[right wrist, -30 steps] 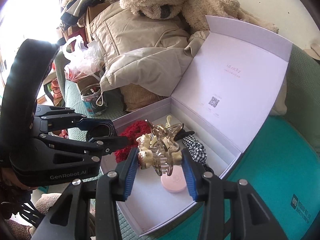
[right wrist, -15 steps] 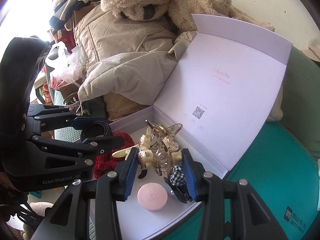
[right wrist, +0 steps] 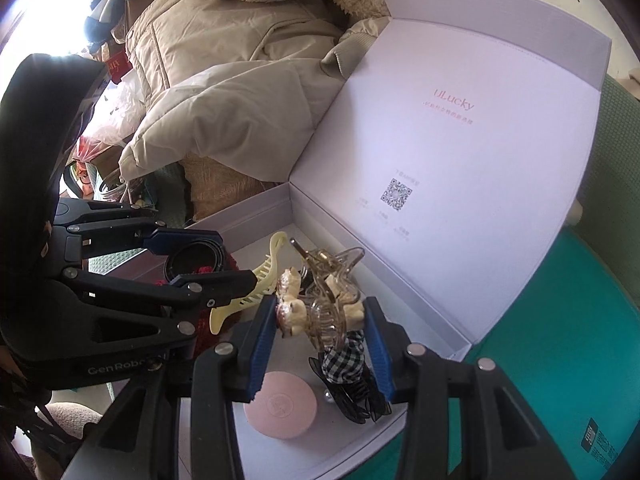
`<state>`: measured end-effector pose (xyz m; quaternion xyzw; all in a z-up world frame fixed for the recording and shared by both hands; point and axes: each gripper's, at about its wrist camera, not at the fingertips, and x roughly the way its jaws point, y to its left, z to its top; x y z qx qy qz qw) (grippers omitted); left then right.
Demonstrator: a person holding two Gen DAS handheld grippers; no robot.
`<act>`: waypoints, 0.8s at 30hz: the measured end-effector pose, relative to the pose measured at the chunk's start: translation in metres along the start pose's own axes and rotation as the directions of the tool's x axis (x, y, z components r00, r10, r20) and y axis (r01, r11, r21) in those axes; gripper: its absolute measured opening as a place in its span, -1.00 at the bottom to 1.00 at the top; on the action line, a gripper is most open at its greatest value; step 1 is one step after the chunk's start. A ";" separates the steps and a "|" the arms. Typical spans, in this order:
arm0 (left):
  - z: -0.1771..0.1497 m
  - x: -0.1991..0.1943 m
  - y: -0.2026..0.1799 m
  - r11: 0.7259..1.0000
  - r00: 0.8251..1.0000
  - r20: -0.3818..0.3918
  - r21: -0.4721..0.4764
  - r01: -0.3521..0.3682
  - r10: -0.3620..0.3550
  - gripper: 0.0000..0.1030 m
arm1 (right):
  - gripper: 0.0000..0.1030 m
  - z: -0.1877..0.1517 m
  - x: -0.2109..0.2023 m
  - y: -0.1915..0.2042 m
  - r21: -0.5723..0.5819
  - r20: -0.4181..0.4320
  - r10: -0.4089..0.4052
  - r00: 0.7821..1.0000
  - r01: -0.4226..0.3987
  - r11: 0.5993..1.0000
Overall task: Organize objects
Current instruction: 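Lower the black hair tie and clear claw clip into the box with both tools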
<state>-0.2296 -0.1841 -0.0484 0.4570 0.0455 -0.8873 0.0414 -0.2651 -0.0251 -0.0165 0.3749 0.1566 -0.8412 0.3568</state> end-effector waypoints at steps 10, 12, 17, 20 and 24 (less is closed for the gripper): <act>0.001 0.017 0.001 1.000 1.000 -0.013 0.000 0.012 -0.012 -0.26 | -0.15 -0.007 0.014 -0.003 0.008 -0.026 -0.003 1.000 0.003 1.000; 0.001 0.018 0.000 1.000 1.000 -0.011 0.003 0.014 -0.014 -0.26 | -0.15 -0.009 0.015 -0.004 0.012 -0.029 -0.001 1.000 0.001 1.000; -0.001 0.020 -0.004 1.000 1.000 -0.011 0.011 0.022 -0.022 -0.26 | -0.15 -0.011 0.018 -0.002 0.009 -0.044 0.001 0.999 -0.001 1.000; -0.002 0.026 -0.006 1.000 0.999 -0.039 0.010 0.013 -0.012 -0.26 | -0.15 -0.012 0.020 -0.001 0.010 -0.051 0.006 0.999 -0.006 1.000; -0.007 0.033 -0.005 1.000 0.999 -0.054 0.005 0.007 -0.007 -0.26 | -0.15 -0.014 0.021 -0.001 0.020 -0.056 0.011 0.998 -0.010 1.000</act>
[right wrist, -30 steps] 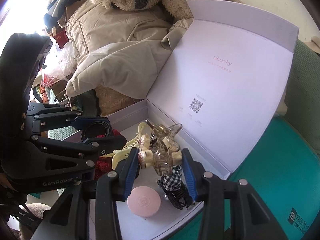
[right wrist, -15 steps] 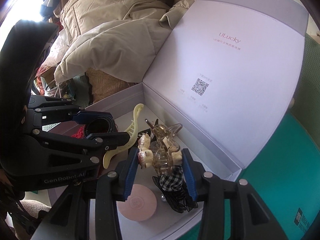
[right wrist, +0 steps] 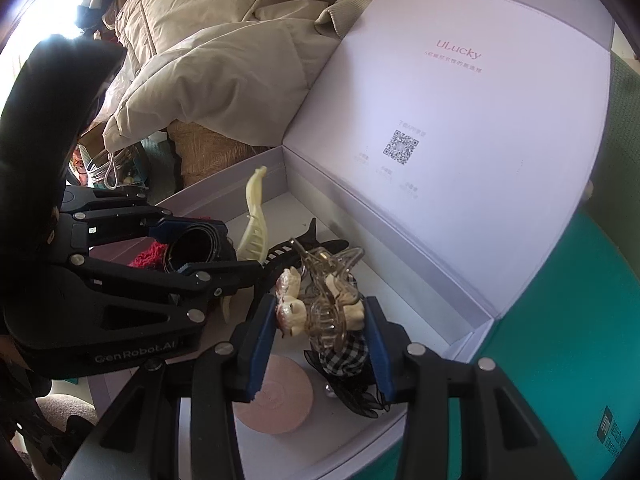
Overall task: Organize objects
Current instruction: 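Lower the black hair tie and clear claw clip into the box with both tools, then open the right tool to release the claw clip while the left tool releases the hair tie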
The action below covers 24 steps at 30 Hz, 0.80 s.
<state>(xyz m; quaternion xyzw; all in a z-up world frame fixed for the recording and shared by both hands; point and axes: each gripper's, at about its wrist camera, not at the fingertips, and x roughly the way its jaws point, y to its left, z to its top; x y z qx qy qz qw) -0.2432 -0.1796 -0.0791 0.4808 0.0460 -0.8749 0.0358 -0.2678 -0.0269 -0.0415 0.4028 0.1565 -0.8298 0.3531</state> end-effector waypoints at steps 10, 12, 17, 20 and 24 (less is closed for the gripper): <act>-0.001 0.002 -0.005 1.000 1.000 0.002 0.006 -0.017 0.017 -0.24 | -0.14 -0.005 0.007 0.009 -0.028 -0.051 0.000 0.999 -0.001 1.000; -0.001 0.001 -0.005 1.000 1.000 0.004 -0.002 -0.014 0.014 -0.22 | -0.15 -0.005 0.006 0.010 -0.028 -0.056 -0.009 0.998 0.008 1.000; -0.001 -0.003 -0.008 1.000 1.000 0.008 -0.004 -0.011 0.011 -0.13 | -0.15 -0.004 0.005 0.013 -0.038 -0.066 -0.015 0.998 0.013 0.999; 0.000 -0.006 -0.010 1.000 1.000 0.007 -0.008 -0.014 0.014 -0.04 | -0.14 -0.003 0.005 0.016 -0.044 -0.074 -0.022 0.997 0.019 0.999; 0.000 -0.012 -0.010 0.999 1.000 0.007 -0.023 -0.022 0.022 0.01 | -0.10 -0.002 0.001 0.017 -0.043 -0.070 -0.034 0.997 0.031 0.999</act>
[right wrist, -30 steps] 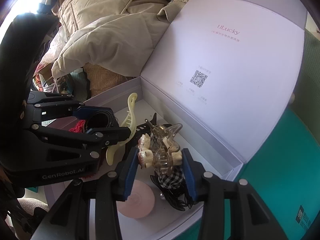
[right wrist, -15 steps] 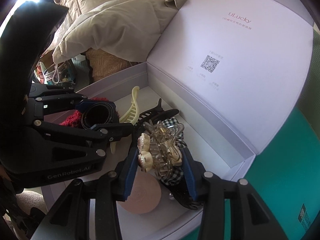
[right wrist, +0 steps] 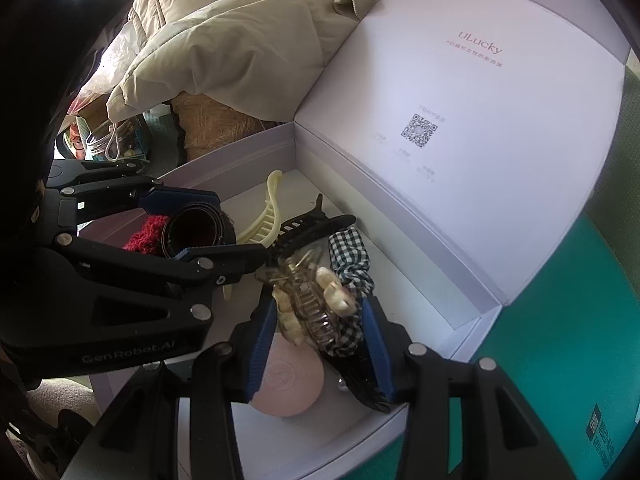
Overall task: Organize objects
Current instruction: 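Open the right tool to release the claw clip while the left tool releases the hair tie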
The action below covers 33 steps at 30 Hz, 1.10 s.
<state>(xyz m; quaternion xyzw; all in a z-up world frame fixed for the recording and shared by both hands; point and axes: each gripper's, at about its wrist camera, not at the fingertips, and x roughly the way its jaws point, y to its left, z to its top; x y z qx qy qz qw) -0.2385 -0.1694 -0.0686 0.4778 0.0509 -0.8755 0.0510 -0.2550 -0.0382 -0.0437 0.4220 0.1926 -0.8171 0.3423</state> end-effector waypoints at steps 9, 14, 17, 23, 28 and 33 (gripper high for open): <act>0.005 -0.020 -0.002 1.000 1.000 0.028 -0.022 -0.005 0.005 0.13 | -0.09 0.001 -0.019 -0.005 0.015 0.019 -0.022 1.000 0.022 1.000; 0.001 -0.041 0.004 1.000 0.999 0.046 -0.026 -0.006 0.008 0.19 | -0.09 0.002 -0.034 -0.004 0.013 0.040 -0.030 0.999 0.030 0.999; 0.005 -0.052 0.007 1.000 0.998 0.054 -0.027 -0.014 0.015 0.23 | -0.09 0.003 -0.042 -0.003 0.014 0.051 -0.037 0.998 0.036 0.999; 0.012 -0.075 0.010 0.999 0.997 0.075 -0.033 -0.024 0.027 0.24 | -0.09 0.006 -0.061 0.002 0.008 0.082 -0.045 0.996 0.045 0.999; 0.012 -0.095 0.011 0.998 0.994 0.102 -0.047 -0.035 0.040 0.24 | -0.09 0.007 -0.083 0.005 0.007 0.112 -0.057 0.992 0.057 0.998; 0.009 -0.116 0.012 0.997 0.992 0.121 -0.068 -0.039 0.047 0.29 | -0.09 0.007 -0.111 0.009 0.005 0.150 -0.072 0.986 0.072 0.997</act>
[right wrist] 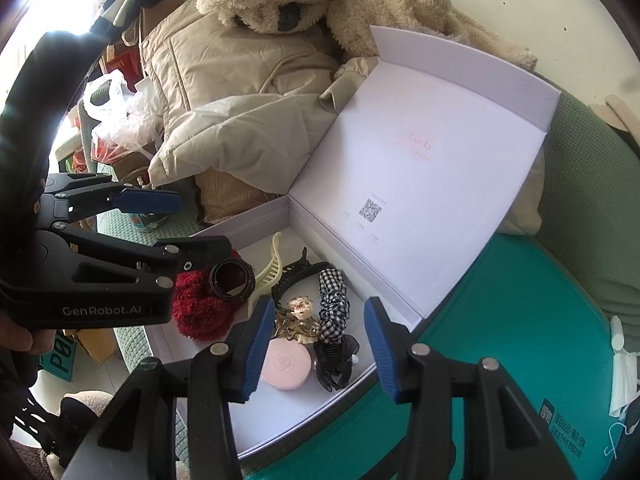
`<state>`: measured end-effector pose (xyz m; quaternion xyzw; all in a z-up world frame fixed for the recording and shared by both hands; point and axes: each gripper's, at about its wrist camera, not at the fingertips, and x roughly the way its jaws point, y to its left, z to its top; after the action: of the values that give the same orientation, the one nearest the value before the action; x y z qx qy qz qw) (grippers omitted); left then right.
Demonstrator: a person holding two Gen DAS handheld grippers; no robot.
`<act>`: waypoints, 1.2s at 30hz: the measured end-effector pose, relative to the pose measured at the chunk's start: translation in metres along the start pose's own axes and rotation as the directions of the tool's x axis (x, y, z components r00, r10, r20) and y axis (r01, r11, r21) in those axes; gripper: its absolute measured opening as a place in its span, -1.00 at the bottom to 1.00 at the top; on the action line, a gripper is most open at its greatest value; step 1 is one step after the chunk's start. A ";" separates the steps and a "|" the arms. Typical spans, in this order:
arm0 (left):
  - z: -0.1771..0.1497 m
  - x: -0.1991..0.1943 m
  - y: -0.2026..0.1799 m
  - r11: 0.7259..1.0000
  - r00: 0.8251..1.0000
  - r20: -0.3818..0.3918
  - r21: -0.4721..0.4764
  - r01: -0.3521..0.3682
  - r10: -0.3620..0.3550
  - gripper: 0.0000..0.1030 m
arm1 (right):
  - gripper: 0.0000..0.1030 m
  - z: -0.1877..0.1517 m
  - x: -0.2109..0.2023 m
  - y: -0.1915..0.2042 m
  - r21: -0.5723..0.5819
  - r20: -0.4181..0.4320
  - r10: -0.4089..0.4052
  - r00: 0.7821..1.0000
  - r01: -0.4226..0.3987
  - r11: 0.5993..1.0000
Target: Organize objects
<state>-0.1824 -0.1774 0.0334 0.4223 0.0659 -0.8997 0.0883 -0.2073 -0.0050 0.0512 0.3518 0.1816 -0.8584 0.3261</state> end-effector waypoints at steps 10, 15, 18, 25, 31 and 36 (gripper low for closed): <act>-0.007 -0.064 -0.002 0.999 0.998 0.053 -0.014 -0.037 0.038 0.40 | -0.07 -0.002 -0.052 0.012 0.028 0.061 -0.021 0.998 0.020 0.999; -0.019 -0.097 -0.010 0.998 0.995 0.084 -0.010 -0.057 0.058 0.45 | 0.03 -0.007 -0.083 0.022 0.043 0.094 -0.041 0.995 0.037 0.998; -0.027 -0.115 -0.016 0.998 0.993 0.095 -0.013 -0.062 0.063 0.49 | 0.14 -0.011 -0.100 0.028 0.056 0.105 -0.058 0.993 0.052 0.997; -0.050 -0.149 -0.030 0.997 0.991 0.107 -0.007 -0.074 0.074 0.57 | 0.16 -0.027 -0.130 0.042 0.062 0.118 -0.078 0.990 0.071 0.996; -0.071 -0.171 -0.039 0.996 0.991 0.107 -0.019 -0.081 0.083 0.59 | 0.16 -0.042 -0.149 0.052 0.066 0.125 -0.100 0.987 0.092 0.994; -0.090 -0.184 -0.046 0.996 0.992 0.093 -0.024 -0.089 0.091 0.59 | 0.26 -0.054 -0.162 0.059 0.075 0.134 -0.107 0.985 0.098 0.992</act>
<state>-0.0095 -0.0961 0.1200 0.3810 0.0515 -0.9131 0.1358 -0.0527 0.0515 0.1261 0.2930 0.1471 -0.9019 0.2811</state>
